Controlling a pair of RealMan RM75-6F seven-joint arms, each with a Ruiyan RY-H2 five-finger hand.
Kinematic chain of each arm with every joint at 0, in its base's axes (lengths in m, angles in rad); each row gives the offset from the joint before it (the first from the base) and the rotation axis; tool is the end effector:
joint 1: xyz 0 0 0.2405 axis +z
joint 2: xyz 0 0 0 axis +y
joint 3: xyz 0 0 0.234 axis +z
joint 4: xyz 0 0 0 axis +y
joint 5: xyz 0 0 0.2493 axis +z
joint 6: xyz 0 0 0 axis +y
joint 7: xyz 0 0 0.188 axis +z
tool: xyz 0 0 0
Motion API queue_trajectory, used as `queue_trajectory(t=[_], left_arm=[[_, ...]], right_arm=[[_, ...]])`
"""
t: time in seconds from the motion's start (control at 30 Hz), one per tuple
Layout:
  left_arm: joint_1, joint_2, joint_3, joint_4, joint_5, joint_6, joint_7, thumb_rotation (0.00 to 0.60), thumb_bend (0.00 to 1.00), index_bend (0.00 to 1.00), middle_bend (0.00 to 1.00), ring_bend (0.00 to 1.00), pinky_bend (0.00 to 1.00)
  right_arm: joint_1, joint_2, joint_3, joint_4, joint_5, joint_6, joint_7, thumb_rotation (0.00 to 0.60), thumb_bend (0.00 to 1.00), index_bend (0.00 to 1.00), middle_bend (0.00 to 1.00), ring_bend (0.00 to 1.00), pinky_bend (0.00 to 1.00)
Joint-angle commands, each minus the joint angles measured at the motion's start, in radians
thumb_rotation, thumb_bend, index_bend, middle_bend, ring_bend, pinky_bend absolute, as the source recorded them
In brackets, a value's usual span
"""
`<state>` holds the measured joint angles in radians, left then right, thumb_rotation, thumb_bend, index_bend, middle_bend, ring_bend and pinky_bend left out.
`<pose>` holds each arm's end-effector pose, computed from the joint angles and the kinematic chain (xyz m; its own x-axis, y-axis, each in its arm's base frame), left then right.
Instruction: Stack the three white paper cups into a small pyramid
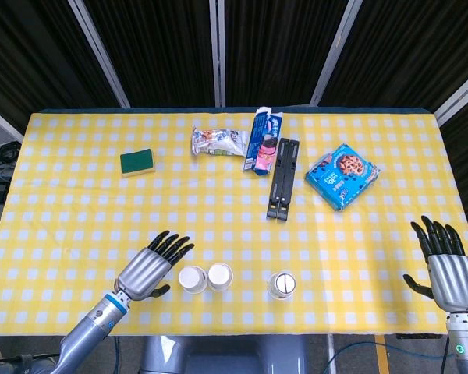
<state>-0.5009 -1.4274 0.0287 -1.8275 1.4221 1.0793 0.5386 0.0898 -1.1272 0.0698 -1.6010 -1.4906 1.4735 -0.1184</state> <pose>-0.1175 0.2402 -0.0692 0.5534 0.2679 0.7886 0.7596 -0.5507 -0.3460 -0.3070 -0.2332 0.1143 0.5011 0.0087 0.8653 -0.8653 -0.0036 0.5012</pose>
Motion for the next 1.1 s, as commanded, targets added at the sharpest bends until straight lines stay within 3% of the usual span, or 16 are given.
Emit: queue_trajectory(t=[0.03, 0.37, 0.57, 0.8, 1.1], left_arm=[[0.037, 0.041, 0.022, -0.002, 0.037, 0.058, -0.042, 0.6, 0.25, 0.0, 0.0, 0.0, 0.0], [0.172, 0.2, 0.085, 0.058, 0.154, 0.284, -0.249, 0.6, 0.24, 0.0, 0.0, 0.0, 0.0], [0.245, 0.216, 0.105, 0.157, 0.194, 0.389, -0.363, 0.6, 0.24, 0.0, 0.0, 0.0, 0.0], [0.29, 0.22, 0.109, 0.214, 0.195, 0.43, -0.425, 0.6, 0.24, 0.0, 0.0, 0.0, 0.0], [0.303, 0.224, 0.088, 0.228, 0.183, 0.427, -0.453, 0.6, 0.24, 0.0, 0.0, 0.0, 0.0]], right_arm=[[0.001, -0.001, -0.002, -0.001, -0.001, -0.003, -0.003, 0.6, 0.05, 0.1, 0.0, 0.0, 0.0], [0.03, 0.014, -0.031, -0.024, -0.034, -0.072, 0.042, 0.6, 0.05, 0.1, 0.0, 0.0, 0.0], [0.092, 0.044, -0.04, -0.073, -0.076, -0.161, 0.051, 0.6, 0.05, 0.16, 0.0, 0.0, 0.0], [0.196, 0.044, -0.051, -0.192, -0.136, -0.303, 0.054, 0.6, 0.05, 0.2, 0.0, 0.0, 0.0], [0.296, -0.017, -0.057, -0.279, -0.118, -0.469, 0.02, 0.6, 0.05, 0.21, 0.0, 0.0, 0.0]])
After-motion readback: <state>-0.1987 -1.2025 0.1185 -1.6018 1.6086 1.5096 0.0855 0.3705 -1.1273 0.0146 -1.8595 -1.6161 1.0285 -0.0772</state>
